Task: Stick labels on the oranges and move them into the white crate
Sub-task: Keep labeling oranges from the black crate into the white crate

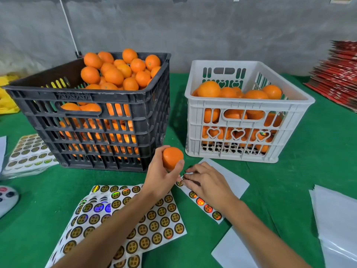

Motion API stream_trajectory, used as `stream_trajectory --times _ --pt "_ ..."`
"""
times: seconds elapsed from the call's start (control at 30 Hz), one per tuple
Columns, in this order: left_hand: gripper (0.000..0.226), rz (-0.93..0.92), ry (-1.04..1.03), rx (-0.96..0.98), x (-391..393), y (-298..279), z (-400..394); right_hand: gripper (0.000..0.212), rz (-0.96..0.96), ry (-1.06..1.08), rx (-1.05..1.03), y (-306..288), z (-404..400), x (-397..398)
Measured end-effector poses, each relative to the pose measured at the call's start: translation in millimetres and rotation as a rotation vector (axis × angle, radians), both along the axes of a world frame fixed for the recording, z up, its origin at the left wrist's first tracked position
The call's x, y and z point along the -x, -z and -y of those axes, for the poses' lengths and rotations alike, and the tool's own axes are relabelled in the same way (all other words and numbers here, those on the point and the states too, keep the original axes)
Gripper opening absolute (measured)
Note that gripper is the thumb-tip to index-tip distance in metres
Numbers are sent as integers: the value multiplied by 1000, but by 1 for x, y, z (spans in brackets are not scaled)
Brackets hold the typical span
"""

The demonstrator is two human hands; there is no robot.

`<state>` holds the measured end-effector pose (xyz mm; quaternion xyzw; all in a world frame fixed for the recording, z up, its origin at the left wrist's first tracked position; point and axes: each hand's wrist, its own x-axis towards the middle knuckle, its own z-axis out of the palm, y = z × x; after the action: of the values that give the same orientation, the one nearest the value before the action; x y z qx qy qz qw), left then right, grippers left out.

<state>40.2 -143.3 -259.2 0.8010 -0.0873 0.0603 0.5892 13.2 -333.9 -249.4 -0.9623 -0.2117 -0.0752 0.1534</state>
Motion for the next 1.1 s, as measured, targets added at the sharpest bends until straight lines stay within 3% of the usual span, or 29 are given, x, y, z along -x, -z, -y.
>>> stream_trajectory --times 0.17,0.4,0.63,0.77,0.87,1.0,1.1 --pt "52 13 38 87 3 -1 0 47 -14 13 -27 0 -1 2" --pt "45 24 75 51 4 -2 0 33 39 13 -104 8 -2 1" --pt "59 -14 93 -80 1 0 1 19 -160 196 -685 7 1 -4" --pt "63 118 163 -263 0 4 2 12 -51 369 -1000 1 -2 -5" --pt "69 181 219 -316 0 5 2 8 -14 322 -1013 0 -6 -2" --pt "73 142 225 -274 -3 8 -1 8 -103 236 -1113 -1 -6 0" --pt "75 121 230 -255 -5 9 1 20 -78 175 -1032 -3 -3 3"
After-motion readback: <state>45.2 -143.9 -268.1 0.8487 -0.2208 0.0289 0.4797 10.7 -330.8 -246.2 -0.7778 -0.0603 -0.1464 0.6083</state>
